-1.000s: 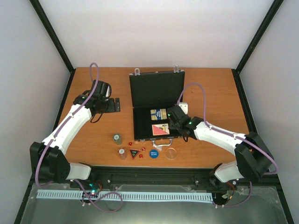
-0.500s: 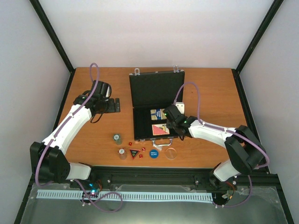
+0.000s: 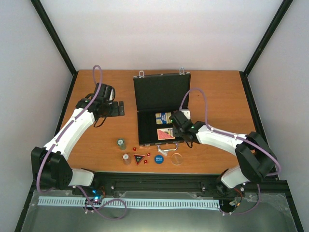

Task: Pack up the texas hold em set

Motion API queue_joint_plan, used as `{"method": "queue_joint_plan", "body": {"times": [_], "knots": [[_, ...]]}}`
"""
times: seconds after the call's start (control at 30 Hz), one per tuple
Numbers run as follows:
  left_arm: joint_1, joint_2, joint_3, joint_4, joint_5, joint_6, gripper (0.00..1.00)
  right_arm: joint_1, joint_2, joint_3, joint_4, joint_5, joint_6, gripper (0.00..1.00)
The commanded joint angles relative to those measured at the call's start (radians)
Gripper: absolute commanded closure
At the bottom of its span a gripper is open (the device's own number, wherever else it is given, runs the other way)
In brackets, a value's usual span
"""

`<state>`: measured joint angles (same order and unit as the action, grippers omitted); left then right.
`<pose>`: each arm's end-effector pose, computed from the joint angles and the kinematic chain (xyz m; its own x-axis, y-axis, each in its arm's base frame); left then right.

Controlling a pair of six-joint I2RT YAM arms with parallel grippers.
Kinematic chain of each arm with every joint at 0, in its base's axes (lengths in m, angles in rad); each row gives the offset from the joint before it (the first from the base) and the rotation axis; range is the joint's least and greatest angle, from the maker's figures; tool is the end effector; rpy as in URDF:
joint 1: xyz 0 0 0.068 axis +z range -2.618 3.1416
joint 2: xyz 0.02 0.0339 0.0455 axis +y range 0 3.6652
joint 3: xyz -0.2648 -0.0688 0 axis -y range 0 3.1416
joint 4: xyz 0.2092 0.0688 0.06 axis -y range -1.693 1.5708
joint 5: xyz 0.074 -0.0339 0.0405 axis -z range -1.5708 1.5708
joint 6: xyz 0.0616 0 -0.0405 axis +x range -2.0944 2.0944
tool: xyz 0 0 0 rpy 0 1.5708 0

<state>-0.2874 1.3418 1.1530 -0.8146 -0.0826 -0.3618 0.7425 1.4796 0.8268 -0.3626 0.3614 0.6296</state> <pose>0.2406 -0.0658 0.2769 -0.8413 -0.1192 -0.5273 -0.0618 0.9902 -0.1252 0.2121 0.1651 0.1860 -0.7975 0.0157 -0.6031 -0.0315 0.9972 0.0676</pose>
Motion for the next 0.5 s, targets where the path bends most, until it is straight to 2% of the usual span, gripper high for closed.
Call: {"method": "queue_joint_plan", "body": {"times": [0.0,0.13,0.17,0.37,0.4,0.47], "knots": [[0.001,0.006,0.007,0.028,0.001,-0.020,0.00,0.017,-0.007,-0.023,-0.106,-0.084,-0.029,0.52],[0.001,0.003,0.007,0.029,0.000,-0.026,0.00,0.020,-0.019,-0.023,-0.118,-0.128,-0.049,0.51],[0.001,0.000,0.005,0.029,-0.004,-0.028,0.00,0.020,-0.021,-0.016,-0.124,-0.131,-0.055,0.47],[0.001,-0.005,0.002,0.028,-0.005,-0.033,0.00,0.018,-0.025,0.075,-0.231,-0.094,-0.071,0.43],[0.001,-0.005,0.002,0.027,-0.006,-0.033,0.00,0.015,-0.027,0.096,-0.254,-0.096,-0.071,0.40],[0.001,-0.008,0.001,0.028,-0.007,-0.034,0.00,0.004,-0.041,0.126,-0.279,-0.149,-0.079,0.22]]}}
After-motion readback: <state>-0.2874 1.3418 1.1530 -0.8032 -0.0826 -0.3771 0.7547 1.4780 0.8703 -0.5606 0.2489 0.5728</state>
